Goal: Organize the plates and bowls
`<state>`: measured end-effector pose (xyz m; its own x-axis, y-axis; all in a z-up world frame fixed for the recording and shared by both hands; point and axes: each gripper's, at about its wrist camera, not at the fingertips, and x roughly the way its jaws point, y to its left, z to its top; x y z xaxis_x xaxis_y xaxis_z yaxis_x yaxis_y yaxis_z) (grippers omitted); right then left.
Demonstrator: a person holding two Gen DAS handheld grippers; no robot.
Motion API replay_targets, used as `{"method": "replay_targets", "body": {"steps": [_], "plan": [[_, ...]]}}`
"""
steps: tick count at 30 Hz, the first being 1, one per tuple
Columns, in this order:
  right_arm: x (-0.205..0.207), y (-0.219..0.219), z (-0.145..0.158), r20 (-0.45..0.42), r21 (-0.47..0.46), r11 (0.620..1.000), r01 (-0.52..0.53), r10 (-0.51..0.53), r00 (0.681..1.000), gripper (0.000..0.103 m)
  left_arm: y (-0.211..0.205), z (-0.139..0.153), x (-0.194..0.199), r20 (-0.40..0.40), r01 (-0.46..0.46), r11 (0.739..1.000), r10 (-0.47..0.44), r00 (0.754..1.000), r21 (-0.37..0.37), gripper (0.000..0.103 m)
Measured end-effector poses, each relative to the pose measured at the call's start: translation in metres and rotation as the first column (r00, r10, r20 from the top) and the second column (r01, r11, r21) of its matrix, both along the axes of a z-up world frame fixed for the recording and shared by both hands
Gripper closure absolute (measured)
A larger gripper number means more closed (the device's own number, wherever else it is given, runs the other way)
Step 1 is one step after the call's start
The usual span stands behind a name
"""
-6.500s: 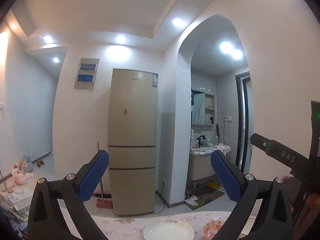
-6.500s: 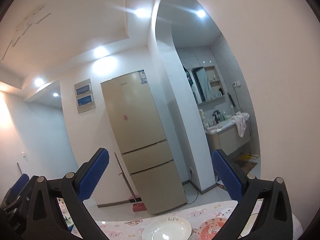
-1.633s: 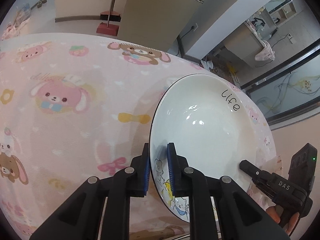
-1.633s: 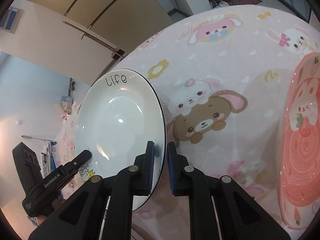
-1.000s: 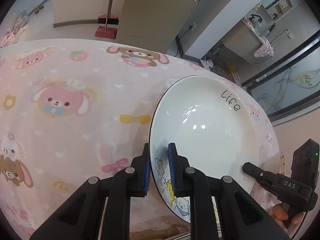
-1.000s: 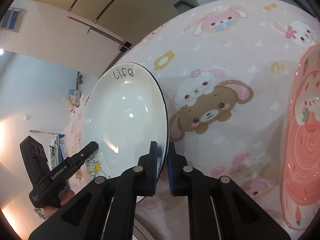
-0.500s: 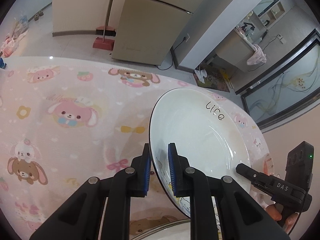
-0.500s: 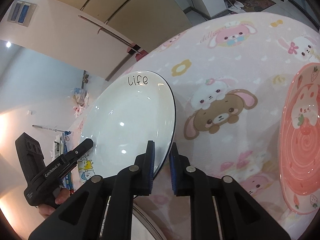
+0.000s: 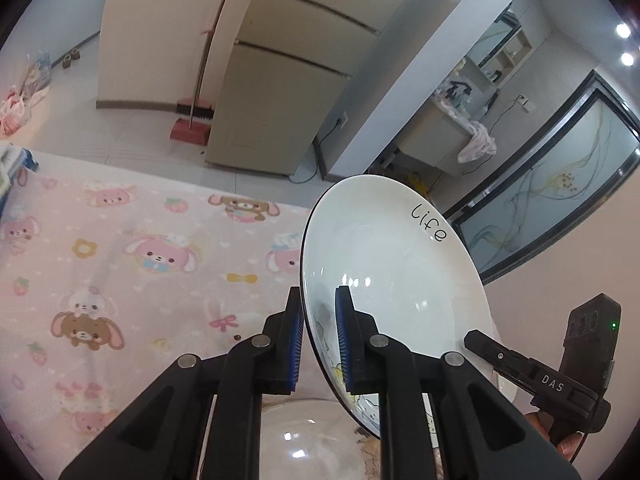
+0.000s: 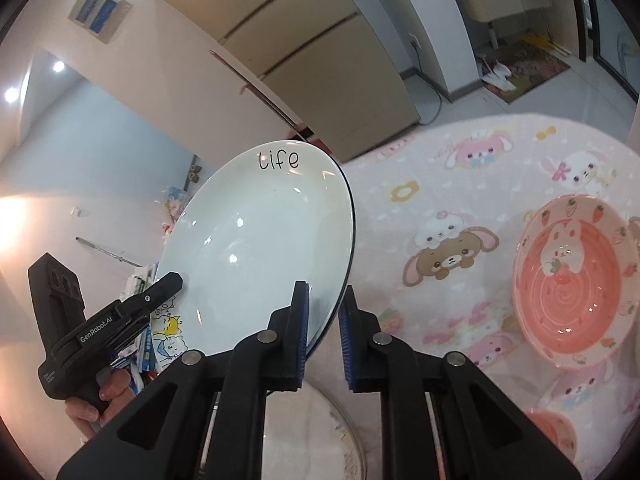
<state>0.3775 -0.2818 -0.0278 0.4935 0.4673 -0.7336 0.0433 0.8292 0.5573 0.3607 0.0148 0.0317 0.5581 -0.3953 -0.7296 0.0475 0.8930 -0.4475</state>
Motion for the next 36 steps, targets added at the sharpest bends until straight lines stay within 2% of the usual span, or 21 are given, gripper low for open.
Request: {"method": "replay_targets", "body": {"steps": [8, 15, 19, 27, 36], "plan": [[-0.057, 0.014, 0.066, 0.14, 0.0, 1.0, -0.024, 0.024, 0.99, 0.089, 0.009, 0.06, -0.084, 0.109, -0.021, 0.998, 0.015, 0.994, 0.051, 0.087], [-0.106, 0.025, 0.087, 0.186, -0.012, 0.999, -0.052, 0.053, 0.981, 0.089, 0.017, 0.086, -0.167, 0.202, -0.033, 0.999, 0.025, 0.979, 0.041, 0.086], [-0.129, 0.027, 0.087, 0.19, 0.0, 0.997, -0.078, 0.076, 0.979, 0.089, 0.02, 0.084, -0.198, 0.216, -0.049, 0.998, 0.04, 0.976, 0.039, 0.086], [-0.16, 0.029, 0.081, 0.218, -0.01, 0.995, -0.095, 0.095, 0.971, 0.089, 0.019, 0.067, -0.228, 0.213, -0.034, 0.997, 0.019, 0.977, 0.069, 0.085], [-0.167, 0.04, 0.045, 0.186, -0.01, 0.992, -0.125, 0.125, 0.975, 0.089, 0.03, 0.032, -0.236, 0.182, -0.035, 0.998, 0.025, 0.983, 0.052, 0.085]]}}
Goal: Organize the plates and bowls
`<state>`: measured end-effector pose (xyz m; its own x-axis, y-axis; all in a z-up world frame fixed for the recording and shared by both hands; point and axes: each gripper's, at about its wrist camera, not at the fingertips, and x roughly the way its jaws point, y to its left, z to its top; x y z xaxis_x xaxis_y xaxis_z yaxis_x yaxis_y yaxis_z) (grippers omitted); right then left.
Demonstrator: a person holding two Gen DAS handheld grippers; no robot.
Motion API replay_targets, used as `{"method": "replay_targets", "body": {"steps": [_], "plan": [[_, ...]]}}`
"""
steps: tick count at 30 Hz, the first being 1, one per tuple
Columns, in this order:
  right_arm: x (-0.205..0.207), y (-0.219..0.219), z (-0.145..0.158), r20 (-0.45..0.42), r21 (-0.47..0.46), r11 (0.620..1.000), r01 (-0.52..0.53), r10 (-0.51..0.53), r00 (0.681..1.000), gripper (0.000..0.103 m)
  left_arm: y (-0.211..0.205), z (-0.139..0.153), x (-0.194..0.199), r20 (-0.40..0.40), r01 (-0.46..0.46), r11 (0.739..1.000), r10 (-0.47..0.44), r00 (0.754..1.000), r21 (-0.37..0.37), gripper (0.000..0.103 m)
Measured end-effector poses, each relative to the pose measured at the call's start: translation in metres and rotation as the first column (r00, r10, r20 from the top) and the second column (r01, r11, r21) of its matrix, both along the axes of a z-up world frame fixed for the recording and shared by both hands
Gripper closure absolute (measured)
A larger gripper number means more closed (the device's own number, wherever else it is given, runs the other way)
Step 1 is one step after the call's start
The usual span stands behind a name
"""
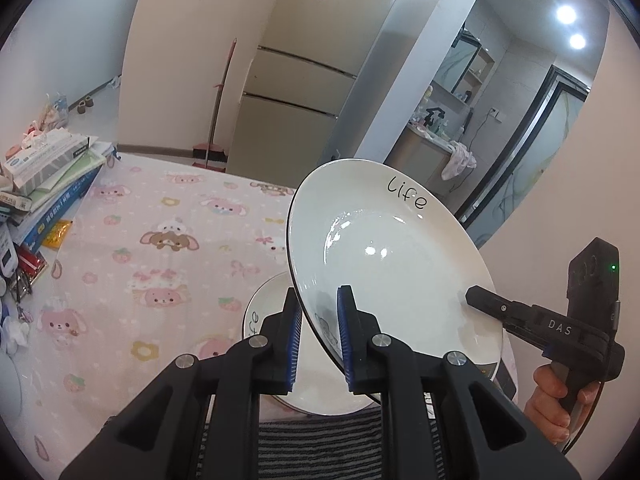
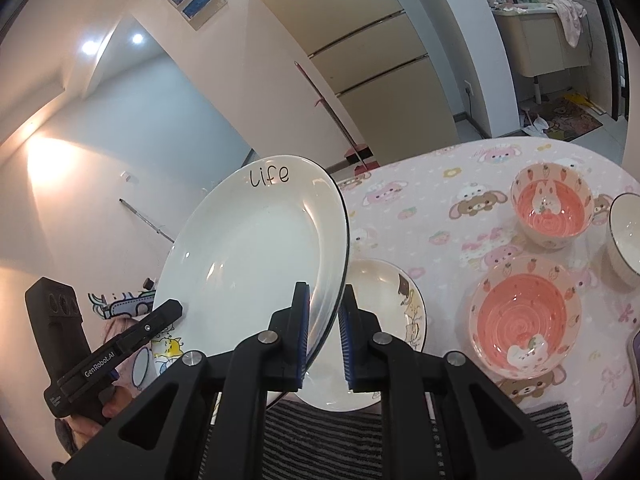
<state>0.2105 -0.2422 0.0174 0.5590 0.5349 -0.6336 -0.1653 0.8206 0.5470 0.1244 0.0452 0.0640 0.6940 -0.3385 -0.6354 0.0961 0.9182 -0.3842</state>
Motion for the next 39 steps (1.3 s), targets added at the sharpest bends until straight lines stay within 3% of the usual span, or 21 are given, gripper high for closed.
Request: {"method": "replay_targets", "body": {"steps": [16, 27, 39], "plan": [[0.004, 0.0, -0.065, -0.132, -0.07, 0.996, 0.046, -0.055, 0.99, 0.089, -0.011, -0.072, 0.021, -0.143, 0.046, 0.999, -0.045, 0.989, 0.0, 0.084], [0.007, -0.014, -0.095, -0.188, -0.091, 0.992, 0.083, -0.099, 0.977, 0.087, -0.028, -0.129, 0.039, -0.27, 0.092, 0.996, -0.09, 0.959, -0.005, 0.084], [0.011, -0.012, -0.106, -0.203, -0.109, 0.992, 0.067, -0.088, 0.975, 0.084, -0.029, -0.138, 0.042, -0.29, 0.09, 0.996, -0.087, 0.953, -0.002, 0.084]]}}
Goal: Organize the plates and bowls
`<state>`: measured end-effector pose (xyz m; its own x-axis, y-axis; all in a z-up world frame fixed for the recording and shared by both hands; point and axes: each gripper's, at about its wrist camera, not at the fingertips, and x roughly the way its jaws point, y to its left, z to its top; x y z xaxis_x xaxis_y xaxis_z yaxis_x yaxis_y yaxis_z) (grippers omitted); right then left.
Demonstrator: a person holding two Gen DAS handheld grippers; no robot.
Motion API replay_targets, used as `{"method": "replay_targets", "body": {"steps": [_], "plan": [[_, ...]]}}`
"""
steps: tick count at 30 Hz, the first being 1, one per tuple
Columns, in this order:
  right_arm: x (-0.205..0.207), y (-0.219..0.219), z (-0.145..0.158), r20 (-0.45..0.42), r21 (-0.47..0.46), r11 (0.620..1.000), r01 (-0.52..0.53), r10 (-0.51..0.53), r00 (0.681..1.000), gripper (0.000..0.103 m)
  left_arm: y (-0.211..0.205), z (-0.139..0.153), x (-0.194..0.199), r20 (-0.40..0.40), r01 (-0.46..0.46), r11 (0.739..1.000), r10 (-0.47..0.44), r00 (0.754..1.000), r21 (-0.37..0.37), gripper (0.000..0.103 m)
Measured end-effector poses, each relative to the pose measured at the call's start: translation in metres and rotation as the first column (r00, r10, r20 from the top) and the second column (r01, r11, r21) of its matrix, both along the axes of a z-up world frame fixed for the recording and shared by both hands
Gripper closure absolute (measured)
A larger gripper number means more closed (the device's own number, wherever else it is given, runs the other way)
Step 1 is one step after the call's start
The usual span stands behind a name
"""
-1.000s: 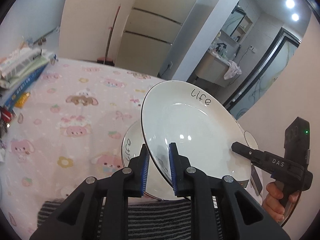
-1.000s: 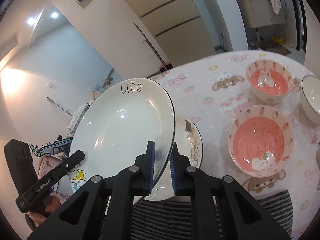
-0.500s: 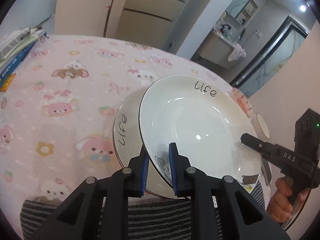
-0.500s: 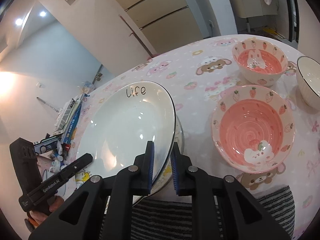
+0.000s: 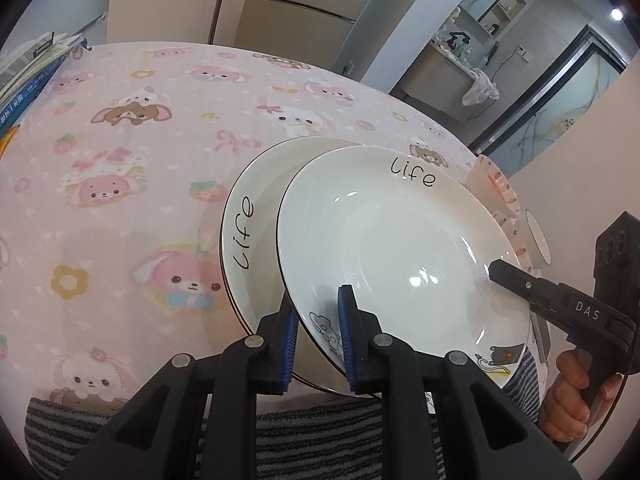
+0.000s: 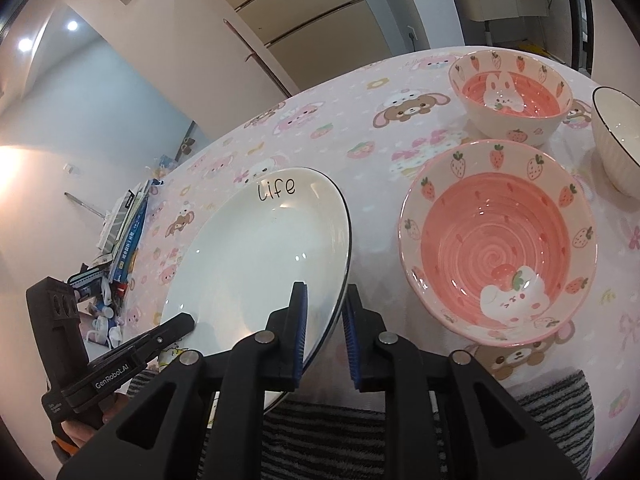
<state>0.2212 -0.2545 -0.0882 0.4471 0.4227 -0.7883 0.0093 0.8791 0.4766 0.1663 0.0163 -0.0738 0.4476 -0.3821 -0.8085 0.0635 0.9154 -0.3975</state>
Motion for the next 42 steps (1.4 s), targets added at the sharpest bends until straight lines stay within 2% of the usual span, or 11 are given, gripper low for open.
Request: {"method": "replay_targets", "body": {"steps": [7, 11, 13, 16, 24, 27, 32, 36, 38, 40, 42], "plan": [[0.002, 0.002, -0.005, -0.009, -0.006, 1.0, -0.007, 0.006, 1.0, 0.085, -0.002, -0.006, 0.001, -0.011, -0.008, 1.0, 0.008, 1.0, 0.01, 0.084], [-0.003, 0.005, -0.003, 0.007, -0.042, 0.999, 0.01, -0.01, 1.0, 0.084, -0.002, -0.007, 0.001, -0.01, -0.003, 1.0, 0.003, 1.0, 0.002, 0.084], [-0.003, 0.011, -0.002, 0.019, -0.081, 0.997, 0.003, -0.001, 1.0, 0.084, -0.002, -0.007, 0.001, 0.0, -0.006, 1.0, 0.006, 1.0, 0.016, 0.084], [0.0, 0.009, -0.009, -0.005, -0.05, 0.999, 0.001, -0.002, 1.0, 0.085, -0.003, -0.005, 0.0, 0.021, -0.018, 0.998, 0.017, 1.0, 0.059, 0.083], [-0.006, 0.003, 0.0, 0.058, -0.075, 0.997, 0.027, -0.022, 0.998, 0.085, -0.009, -0.006, 0.001, 0.034, -0.025, 0.996, 0.022, 0.999, 0.089, 0.083], [-0.004, 0.004, -0.002, 0.045, -0.079, 0.997, 0.02, -0.016, 0.999, 0.085, -0.011, -0.006, -0.001, 0.037, -0.022, 0.995, 0.019, 0.999, 0.093, 0.083], [-0.004, 0.006, -0.006, 0.043, -0.089, 0.996, 0.015, -0.012, 0.999, 0.091, -0.01, -0.006, -0.001, 0.043, -0.024, 0.995, 0.02, 0.999, 0.095, 0.083], [-0.005, 0.014, -0.005, 0.063, -0.15, 0.988, 0.019, -0.009, 0.998, 0.092, -0.007, -0.004, -0.005, 0.049, -0.022, 0.996, 0.017, 0.999, 0.089, 0.083], [-0.005, 0.015, -0.005, 0.07, -0.163, 0.986, 0.02, -0.008, 0.997, 0.092, -0.008, -0.002, -0.008, 0.072, -0.045, 0.986, 0.034, 0.997, 0.159, 0.084], [-0.005, 0.015, -0.005, 0.07, -0.155, 0.988, 0.027, -0.016, 0.997, 0.092, -0.003, 0.0, -0.01, 0.071, -0.072, 0.987, 0.062, 0.996, 0.142, 0.084], [-0.006, 0.012, -0.005, 0.067, -0.127, 0.991, 0.037, -0.028, 0.997, 0.092, 0.003, 0.008, -0.015, 0.107, -0.113, 0.982, 0.098, 0.989, 0.148, 0.084]]}}
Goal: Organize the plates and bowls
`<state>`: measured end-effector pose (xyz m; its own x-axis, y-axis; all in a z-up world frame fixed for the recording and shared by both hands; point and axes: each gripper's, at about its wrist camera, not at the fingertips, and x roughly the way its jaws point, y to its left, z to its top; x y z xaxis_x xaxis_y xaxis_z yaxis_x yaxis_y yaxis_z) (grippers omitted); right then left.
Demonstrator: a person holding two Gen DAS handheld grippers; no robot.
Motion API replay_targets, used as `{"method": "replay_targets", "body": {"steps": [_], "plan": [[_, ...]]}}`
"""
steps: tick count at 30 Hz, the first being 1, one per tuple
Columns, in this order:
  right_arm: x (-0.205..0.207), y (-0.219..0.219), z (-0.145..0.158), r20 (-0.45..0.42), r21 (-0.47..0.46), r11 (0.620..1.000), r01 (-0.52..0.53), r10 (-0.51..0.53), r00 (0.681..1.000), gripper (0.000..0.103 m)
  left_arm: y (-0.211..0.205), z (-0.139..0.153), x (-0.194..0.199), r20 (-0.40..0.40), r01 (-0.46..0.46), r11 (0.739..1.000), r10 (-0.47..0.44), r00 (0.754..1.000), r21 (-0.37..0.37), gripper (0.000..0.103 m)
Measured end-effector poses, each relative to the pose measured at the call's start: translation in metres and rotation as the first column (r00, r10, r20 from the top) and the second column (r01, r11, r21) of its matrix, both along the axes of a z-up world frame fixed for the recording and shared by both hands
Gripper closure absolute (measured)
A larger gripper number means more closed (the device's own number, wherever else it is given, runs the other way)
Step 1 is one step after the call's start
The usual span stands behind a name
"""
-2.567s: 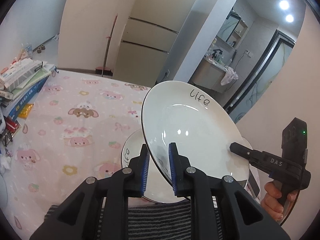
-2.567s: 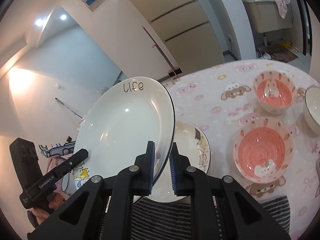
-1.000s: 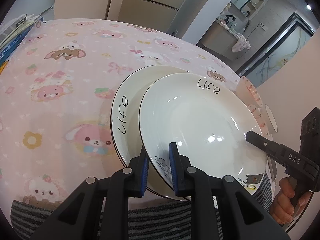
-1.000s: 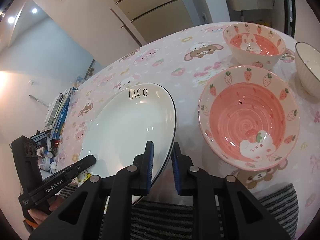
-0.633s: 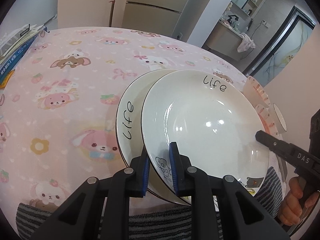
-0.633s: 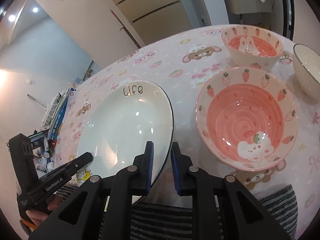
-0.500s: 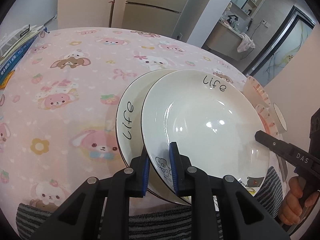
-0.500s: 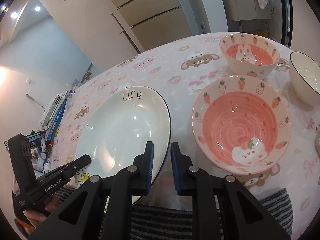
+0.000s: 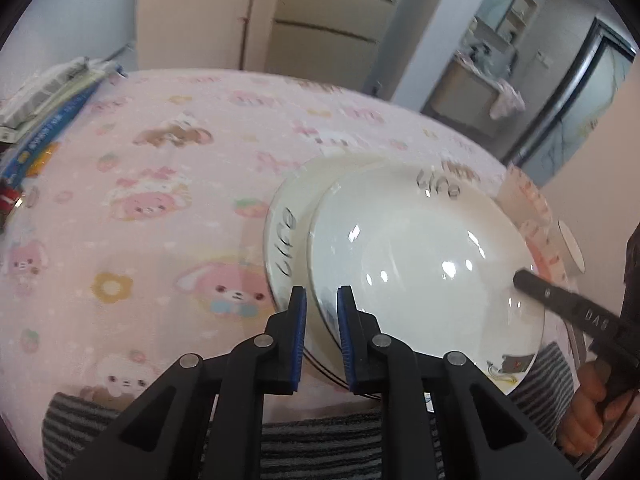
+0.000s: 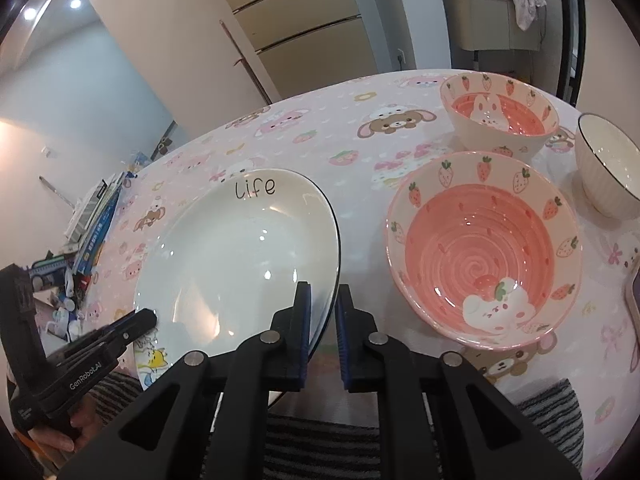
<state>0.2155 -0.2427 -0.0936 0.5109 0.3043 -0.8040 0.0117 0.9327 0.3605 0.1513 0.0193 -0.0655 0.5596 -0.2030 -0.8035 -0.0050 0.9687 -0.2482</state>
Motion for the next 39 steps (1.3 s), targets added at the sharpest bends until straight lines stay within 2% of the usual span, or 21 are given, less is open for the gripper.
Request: {"method": "replay_targets", "body": {"steps": [1, 2, 5, 8, 9, 12, 13, 14, 16, 17, 18, 21, 24, 27, 30, 39], "plan": [[0.0, -0.001, 0.0, 0.002, 0.003, 1.0, -0.006, 0.006, 1.0, 0.092, 0.002, 0.006, -0.002, 0.033, -0.012, 0.999, 0.011, 0.999, 0.041, 0.084], [0.001, -0.001, -0.001, 0.004, 0.007, 1.0, -0.004, 0.004, 1.0, 0.092, 0.005, 0.008, -0.003, 0.045, -0.03, 0.999, 0.028, 0.999, 0.044, 0.084], [0.0, 0.002, 0.0, 0.01, -0.019, 1.0, -0.005, 0.005, 1.0, 0.092, 0.017, 0.011, -0.004, 0.055, -0.031, 0.999, 0.032, 0.998, -0.023, 0.084], [0.001, 0.006, -0.001, 0.01, -0.033, 0.999, -0.009, 0.009, 1.0, 0.092, 0.022, 0.011, -0.003, 0.067, -0.046, 0.999, 0.048, 0.997, -0.026, 0.084], [0.001, 0.007, -0.001, 0.011, -0.039, 0.999, -0.014, 0.014, 1.0, 0.091, 0.023, 0.009, -0.003, 0.062, -0.044, 0.998, 0.047, 0.997, -0.041, 0.084], [0.002, 0.009, -0.004, 0.006, -0.035, 0.999, -0.019, 0.019, 1.0, 0.091, 0.032, -0.004, 0.007, 0.005, -0.046, 0.984, 0.047, 0.999, -0.174, 0.084], [0.003, 0.009, -0.005, 0.005, -0.031, 0.999, -0.021, 0.021, 1.0, 0.091, 0.034, -0.007, 0.008, -0.012, -0.048, 0.98, 0.047, 0.999, -0.195, 0.084], [0.003, 0.009, -0.005, 0.004, -0.028, 0.999, -0.022, 0.022, 1.0, 0.091, 0.036, -0.006, 0.006, -0.007, -0.055, 0.98, 0.055, 0.998, -0.189, 0.083], [0.003, 0.009, -0.005, 0.004, -0.026, 0.999, -0.023, 0.023, 1.0, 0.091, 0.036, -0.003, 0.005, 0.007, -0.084, 0.988, 0.086, 0.996, -0.132, 0.07], [0.004, 0.009, -0.006, 0.003, -0.024, 0.999, -0.025, 0.025, 1.0, 0.091, 0.036, -0.004, 0.006, 0.005, -0.091, 0.989, 0.092, 0.996, -0.12, 0.056], [0.004, 0.009, -0.006, 0.001, -0.023, 0.999, -0.027, 0.027, 1.0, 0.091, 0.037, -0.005, 0.006, 0.003, -0.09, 0.988, 0.091, 0.996, -0.127, 0.052], [0.004, 0.011, -0.007, 0.0, -0.027, 0.999, -0.038, 0.038, 0.999, 0.091, 0.038, -0.007, 0.006, -0.013, -0.074, 0.98, 0.073, 0.997, -0.182, 0.052], [0.004, 0.012, -0.008, -0.005, -0.024, 0.999, -0.046, 0.046, 0.999, 0.091, 0.033, -0.01, 0.009, -0.024, -0.075, 0.986, 0.072, 0.997, -0.149, 0.051], [0.005, 0.013, -0.01, -0.014, -0.011, 0.999, -0.051, 0.051, 0.999, 0.091, 0.029, -0.018, 0.012, -0.061, -0.054, 0.984, 0.044, 0.997, -0.17, 0.051], [0.006, 0.013, -0.013, -0.025, 0.003, 0.998, -0.06, 0.06, 0.998, 0.09, 0.021, -0.025, 0.014, -0.091, -0.033, 0.988, 0.019, 0.996, -0.153, 0.052], [0.007, 0.019, -0.018, -0.038, -0.006, 0.997, -0.072, 0.072, 0.997, 0.087, 0.019, -0.03, 0.015, -0.111, -0.037, 0.992, 0.024, 0.994, -0.12, 0.052]]}}
